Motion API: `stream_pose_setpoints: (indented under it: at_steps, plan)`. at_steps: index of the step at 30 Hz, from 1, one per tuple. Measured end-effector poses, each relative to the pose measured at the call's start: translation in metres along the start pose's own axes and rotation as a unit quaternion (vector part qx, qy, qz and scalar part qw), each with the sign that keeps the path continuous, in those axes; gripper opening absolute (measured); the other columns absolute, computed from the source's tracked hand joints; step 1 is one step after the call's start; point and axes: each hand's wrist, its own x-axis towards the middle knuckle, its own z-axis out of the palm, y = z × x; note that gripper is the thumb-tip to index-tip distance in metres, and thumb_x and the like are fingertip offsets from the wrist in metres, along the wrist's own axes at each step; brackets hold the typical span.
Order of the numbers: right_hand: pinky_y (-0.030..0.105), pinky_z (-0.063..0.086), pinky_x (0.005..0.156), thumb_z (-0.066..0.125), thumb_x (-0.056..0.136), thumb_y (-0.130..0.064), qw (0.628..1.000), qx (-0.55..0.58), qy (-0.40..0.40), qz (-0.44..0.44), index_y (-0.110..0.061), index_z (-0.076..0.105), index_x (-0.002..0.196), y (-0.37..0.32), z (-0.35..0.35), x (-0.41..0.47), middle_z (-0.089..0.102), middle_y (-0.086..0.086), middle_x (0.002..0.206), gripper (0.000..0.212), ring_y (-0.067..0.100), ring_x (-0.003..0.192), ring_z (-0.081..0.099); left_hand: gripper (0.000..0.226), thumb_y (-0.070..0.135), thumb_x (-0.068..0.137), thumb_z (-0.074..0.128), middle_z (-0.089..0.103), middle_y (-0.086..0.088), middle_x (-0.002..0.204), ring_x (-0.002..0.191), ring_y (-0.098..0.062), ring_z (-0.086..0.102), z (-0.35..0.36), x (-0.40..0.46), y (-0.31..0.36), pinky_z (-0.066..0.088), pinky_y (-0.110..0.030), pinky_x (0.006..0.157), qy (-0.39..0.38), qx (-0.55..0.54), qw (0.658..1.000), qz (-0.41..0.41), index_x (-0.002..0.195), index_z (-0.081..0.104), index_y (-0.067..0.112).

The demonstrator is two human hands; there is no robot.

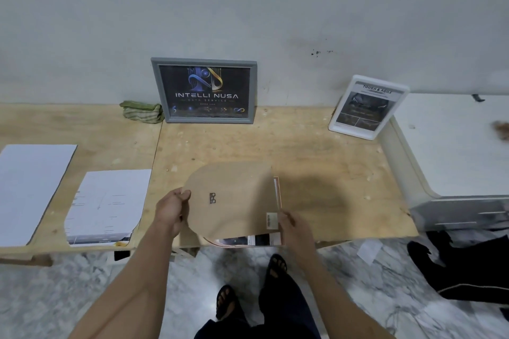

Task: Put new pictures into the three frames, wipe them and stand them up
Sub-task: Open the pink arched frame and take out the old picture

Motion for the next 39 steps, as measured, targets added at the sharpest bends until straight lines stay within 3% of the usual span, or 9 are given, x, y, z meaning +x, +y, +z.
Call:
stream_pose_setpoints:
  at_steps: [10,15,18,22,27,29,33,36,39]
  plan:
    - [0.023,0.044,0.057,0.058,0.092,-0.019,0.99,0.042,0.095,0.097,-0.012,0.071,0.101,0.023,-0.117,0.046,0.07,0.007,0.095,0.017,0.019,0.081,0.062,0.024,0.003,0.085,0.062,0.074,-0.004,0.088,0.079,-0.023,0.066,0.124,-0.027,-0.023,0.052,-0.033,0.074,-0.045,0.142,0.986,0.079,0.086,0.074,0.024]
    - [0.027,0.046,0.062,0.055,0.091,-0.009,0.985,-0.002,0.116,0.126,-0.009,0.069,0.097,0.055,-0.184,0.067,0.067,0.009,0.092,0.016,0.02,0.077,0.06,0.039,-0.013,0.084,0.052,0.067,-0.01,0.074,0.062,-0.023,0.057,0.197,-0.039,-0.044,0.045,-0.027,0.059,-0.098,0.235,0.963,0.085,0.102,0.072,0.015]
    - [0.031,0.046,0.081,0.056,0.091,-0.013,0.981,-0.053,0.123,0.141,-0.007,0.067,0.116,0.075,-0.211,0.076,0.068,0.011,0.11,0.028,0.028,0.099,0.062,0.037,-0.012,0.085,0.058,0.065,-0.004,0.075,0.066,-0.023,0.058,0.23,-0.04,-0.065,0.047,-0.03,0.066,-0.09,0.25,0.961,0.078,0.109,0.069,0.014]
    - [0.026,0.039,0.079,0.054,0.091,-0.013,0.977,-0.089,0.11,0.158,-0.008,0.067,0.118,0.097,-0.234,0.088,0.068,0.011,0.114,0.03,0.029,0.106,0.06,0.036,-0.004,0.083,0.065,0.071,-0.009,0.097,0.096,-0.026,0.065,0.265,-0.041,-0.089,0.051,-0.033,0.093,-0.052,0.297,0.95,0.084,0.111,0.071,0.018]
    - [0.027,0.042,0.083,0.052,0.09,-0.011,0.974,-0.115,0.103,0.168,-0.011,0.067,0.119,0.111,-0.243,0.096,0.068,0.008,0.115,0.033,0.027,0.106,0.06,0.035,-0.003,0.087,0.061,0.065,0.001,0.081,0.09,-0.019,0.06,0.287,-0.049,-0.101,0.043,-0.02,0.072,-0.05,0.329,0.939,0.084,0.112,0.066,0.021]
    - [0.028,0.041,0.082,0.053,0.087,-0.009,0.97,-0.128,0.121,0.165,-0.012,0.068,0.116,0.111,-0.244,0.098,0.066,0.007,0.116,0.033,0.028,0.106,0.059,0.035,0.002,0.088,0.062,0.067,-0.002,0.093,0.096,-0.02,0.061,0.291,-0.05,-0.102,0.041,-0.021,0.077,-0.05,0.359,0.928,0.086,0.119,0.068,0.018]
    - [0.026,0.038,0.064,0.054,0.079,-0.003,0.967,-0.146,0.149,0.147,-0.004,0.066,0.099,0.094,-0.241,0.098,0.064,0.013,0.105,0.024,0.027,0.085,0.055,0.035,0.01,0.094,0.055,0.067,-0.003,0.121,0.115,-0.024,0.06,0.283,-0.052,-0.097,0.039,-0.02,0.09,-0.038,0.369,0.925,0.084,0.126,0.065,0.015]
    - [0.028,0.035,0.059,0.049,0.086,-0.003,0.974,-0.139,0.127,0.123,-0.004,0.062,0.092,0.073,-0.225,0.096,0.062,0.01,0.093,0.015,0.027,0.084,0.056,0.029,0.01,0.094,0.054,0.069,-0.002,0.124,0.119,-0.023,0.061,0.265,-0.051,-0.086,0.044,-0.026,0.102,-0.026,0.35,0.931,0.096,0.119,0.069,0.014]
    - [0.039,0.043,0.064,0.045,0.094,-0.012,0.989,-0.107,0.066,0.084,-0.013,0.049,0.072,0.046,-0.193,0.094,0.049,0.002,0.071,0.022,0.023,0.073,0.05,0.026,0.012,0.093,0.06,0.072,-0.005,0.114,0.105,-0.022,0.065,0.232,-0.049,-0.07,0.046,-0.027,0.091,0.015,0.341,0.934,0.107,0.117,0.071,0.014]
